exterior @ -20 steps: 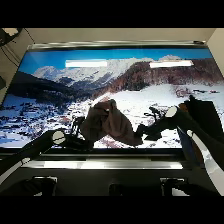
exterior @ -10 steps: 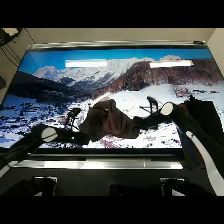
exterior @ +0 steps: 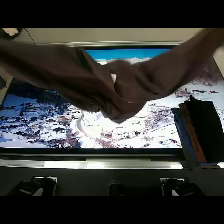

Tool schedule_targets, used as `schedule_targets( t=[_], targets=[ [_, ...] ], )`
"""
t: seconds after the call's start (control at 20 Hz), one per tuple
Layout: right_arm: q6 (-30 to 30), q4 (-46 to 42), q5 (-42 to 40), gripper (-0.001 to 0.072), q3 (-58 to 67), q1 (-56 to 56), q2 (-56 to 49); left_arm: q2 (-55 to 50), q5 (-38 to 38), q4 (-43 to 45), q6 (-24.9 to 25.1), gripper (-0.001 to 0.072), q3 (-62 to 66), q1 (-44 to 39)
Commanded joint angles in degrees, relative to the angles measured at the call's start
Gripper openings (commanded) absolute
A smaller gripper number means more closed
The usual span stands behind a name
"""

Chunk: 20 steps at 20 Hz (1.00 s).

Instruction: Fold the shirts.

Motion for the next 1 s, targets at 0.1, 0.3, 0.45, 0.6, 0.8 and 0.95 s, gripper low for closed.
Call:
schedule_targets(
  t=[0.1,0.3,0.45,0.6,0.8,0.95],
  targets=[
    [4.72,-1.57,-2.60,0.0051,7.82,0.07,9.79,2.21,2.60,-3.82,-1.25,0.0023,16.52,2.21],
    [4.68,-3.39,-3.43,0.0051,7.82,0.07,9.31,1.79,0.79,-1.70,-0.63,0.0022,16.55,2.23],
    [4.66,-5.42,1.38,0.0051,7.80,0.07,5.77,-0.17,-6.34,5.64,-0.59,0.0023,15.72,2.23],
    [5.38,-14.51,15.61,0.0052,7.69,0.04,-3.13,-3.74,-16.13,12.90,2.73,0.0024,9.29,2.25],
    [10.88,-16.70,12.52,0.0053,4.33,0.07,-21.03,-11.54,-6.14,13.79,2.56,0.0024,-9.66,6.32],
    [16.72,-13.49,-9.29,0.0054,4.37,0.07,-33.38,-22.84,0.02,8.28,-1.73,0.0024,-13.16,10.40]
  ],
)
